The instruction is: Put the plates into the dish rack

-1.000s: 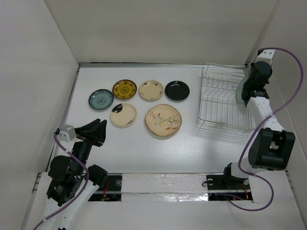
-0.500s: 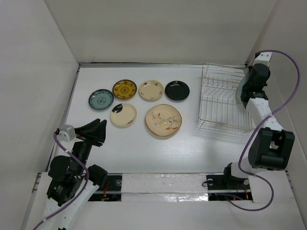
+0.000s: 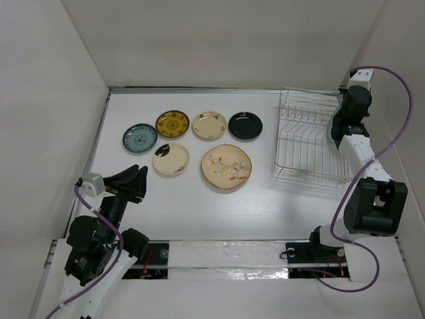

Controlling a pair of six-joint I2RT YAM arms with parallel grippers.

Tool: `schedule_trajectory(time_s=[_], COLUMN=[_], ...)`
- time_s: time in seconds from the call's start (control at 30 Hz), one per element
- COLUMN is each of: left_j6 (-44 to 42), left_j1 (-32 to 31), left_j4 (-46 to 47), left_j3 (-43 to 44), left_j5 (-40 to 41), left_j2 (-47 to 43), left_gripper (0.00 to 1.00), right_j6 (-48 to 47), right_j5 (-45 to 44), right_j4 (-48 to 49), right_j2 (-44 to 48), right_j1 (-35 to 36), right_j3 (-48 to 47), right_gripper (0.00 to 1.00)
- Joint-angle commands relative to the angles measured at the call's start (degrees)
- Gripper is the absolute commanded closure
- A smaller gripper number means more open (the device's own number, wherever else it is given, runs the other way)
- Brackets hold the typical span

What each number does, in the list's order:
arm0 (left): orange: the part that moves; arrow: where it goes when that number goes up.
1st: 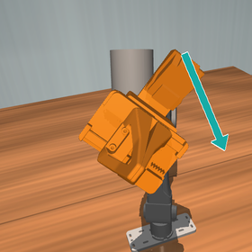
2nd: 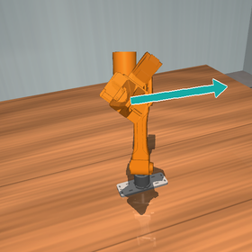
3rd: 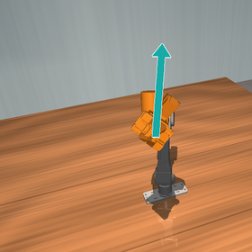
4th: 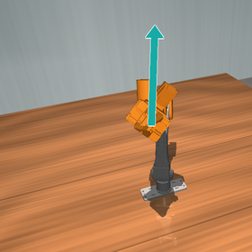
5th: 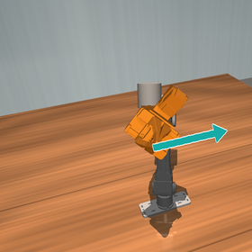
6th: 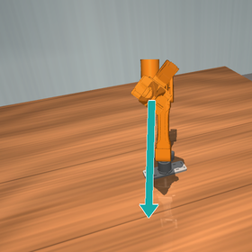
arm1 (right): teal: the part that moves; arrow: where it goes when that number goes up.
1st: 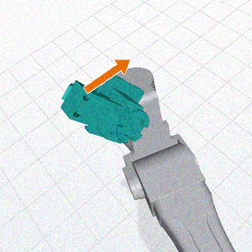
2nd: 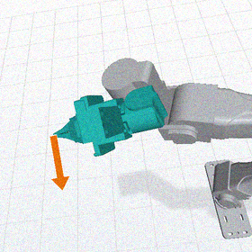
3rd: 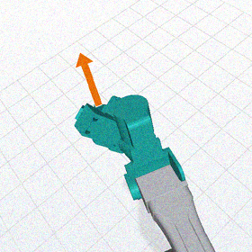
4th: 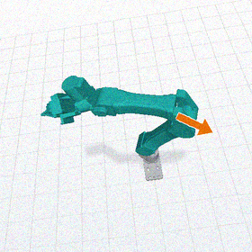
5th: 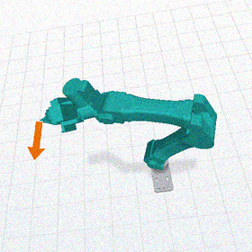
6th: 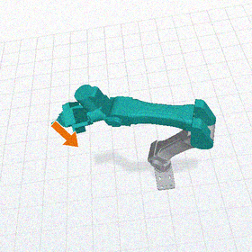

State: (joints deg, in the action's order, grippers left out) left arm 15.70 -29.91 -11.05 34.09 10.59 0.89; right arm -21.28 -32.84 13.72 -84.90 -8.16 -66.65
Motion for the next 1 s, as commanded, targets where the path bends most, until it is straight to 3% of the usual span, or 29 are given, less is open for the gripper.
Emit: schedule_trajectory(time_s=[0.0, 0.97], left_j6=[0.1, 0.1], left_j1=[-0.4, -0.4], left_j4=[1.6, 1.5], left_j3=[0.5, 0.6], left_j5=[0.2, 0.2], left_j2=[-4.5, -4.2], left_gripper=[0.67, 0.67], right_j6=[-1.0, 1.9], right_j5=[-1.7, -0.8], right_j4=[11.6, 12.7], right_j2=[2.9, -0.4], right_j1=[0.3, 2.5], right_j3=[-5.2, 1.2], right_gripper=[1.0, 1.0])
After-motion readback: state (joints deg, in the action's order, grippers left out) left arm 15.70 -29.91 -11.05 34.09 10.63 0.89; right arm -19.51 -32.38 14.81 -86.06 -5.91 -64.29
